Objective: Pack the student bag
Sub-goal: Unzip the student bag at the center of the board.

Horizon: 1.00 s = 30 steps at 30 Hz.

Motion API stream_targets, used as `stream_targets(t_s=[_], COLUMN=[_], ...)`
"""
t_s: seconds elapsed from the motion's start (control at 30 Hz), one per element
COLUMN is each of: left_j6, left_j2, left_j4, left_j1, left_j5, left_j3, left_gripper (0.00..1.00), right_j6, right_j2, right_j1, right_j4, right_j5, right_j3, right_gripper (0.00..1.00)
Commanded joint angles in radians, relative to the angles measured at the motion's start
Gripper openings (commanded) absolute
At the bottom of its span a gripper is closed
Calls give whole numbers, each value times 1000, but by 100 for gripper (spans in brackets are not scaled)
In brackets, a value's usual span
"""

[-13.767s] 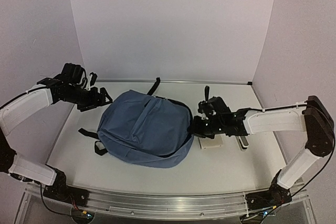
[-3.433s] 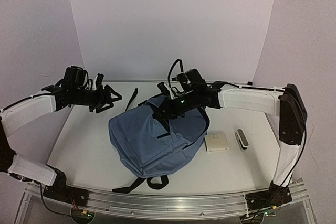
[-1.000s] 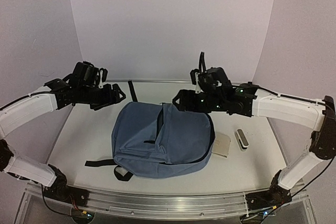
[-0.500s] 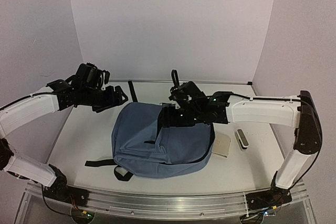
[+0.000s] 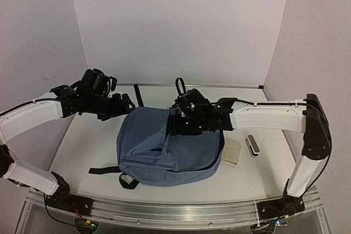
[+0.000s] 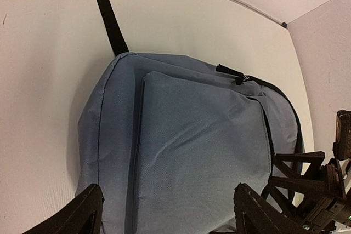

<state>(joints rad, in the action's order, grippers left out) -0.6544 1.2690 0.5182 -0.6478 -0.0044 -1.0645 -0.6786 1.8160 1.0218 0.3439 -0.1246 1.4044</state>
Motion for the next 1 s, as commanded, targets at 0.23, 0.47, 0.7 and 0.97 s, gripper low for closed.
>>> stream_targets(t_s=[0.23,0.47,0.7,0.97], left_j6=[22,27,8,-23], left_j2=[12,44,103,195], left_j4=[20,33,49,9], left_j1=[-54,-118,-215,-333], left_j5=[-58,-105,-186,-266], left_j3=[-79,-132,-179,-212], left_gripper=[82,82,82,83], right_j6=[-32,-36,-40,-76], right_j2=[-7,26,42,4], right_j1=[5,5,6,-9], right_j4=[15,15,-26,-103], right_j5=[-61,-49,-33,-5], right_j3=[-14,-12,-30,-110], right_gripper=[49,42,29,0])
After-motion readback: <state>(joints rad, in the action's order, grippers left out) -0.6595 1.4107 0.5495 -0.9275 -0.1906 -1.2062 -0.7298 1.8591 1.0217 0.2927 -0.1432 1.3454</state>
